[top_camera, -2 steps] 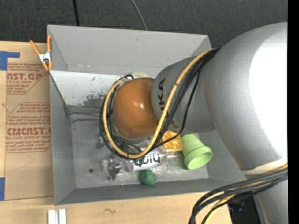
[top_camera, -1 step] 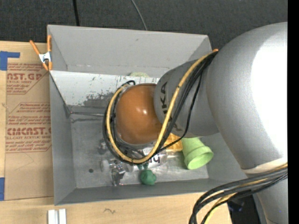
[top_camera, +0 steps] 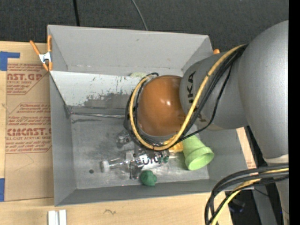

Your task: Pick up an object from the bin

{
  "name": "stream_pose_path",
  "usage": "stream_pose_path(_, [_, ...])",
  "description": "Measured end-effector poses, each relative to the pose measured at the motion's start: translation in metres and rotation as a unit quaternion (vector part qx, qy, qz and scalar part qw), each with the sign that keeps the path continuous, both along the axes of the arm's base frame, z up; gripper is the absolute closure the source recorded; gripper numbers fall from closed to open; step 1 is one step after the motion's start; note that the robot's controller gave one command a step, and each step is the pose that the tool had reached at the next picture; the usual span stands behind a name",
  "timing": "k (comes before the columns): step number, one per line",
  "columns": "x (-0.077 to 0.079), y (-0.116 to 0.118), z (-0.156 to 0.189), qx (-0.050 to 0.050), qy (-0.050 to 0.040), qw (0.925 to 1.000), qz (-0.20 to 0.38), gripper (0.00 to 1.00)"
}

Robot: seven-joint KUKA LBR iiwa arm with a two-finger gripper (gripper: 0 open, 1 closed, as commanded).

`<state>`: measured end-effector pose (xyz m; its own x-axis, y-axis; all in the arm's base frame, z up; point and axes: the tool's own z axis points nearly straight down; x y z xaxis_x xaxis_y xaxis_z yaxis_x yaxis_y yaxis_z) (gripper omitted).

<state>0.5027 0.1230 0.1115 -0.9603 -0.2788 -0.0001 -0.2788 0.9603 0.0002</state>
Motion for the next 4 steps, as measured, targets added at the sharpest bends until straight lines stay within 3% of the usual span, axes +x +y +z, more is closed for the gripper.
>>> stream_pose_path(1, [-0.008, -0.007, -0.037, 0.001, -0.0004, 0.9996, -0.028, 0.00])
stream_pose_path(2, [-0.007, -0.063, -0.039, 0.002, -0.0054, 0.9975, -0.071, 1.00])
stream_pose_path(4, [-0.007, -0.063, -0.037, 0.002, -0.0049, 0.9975, -0.071, 1.00])
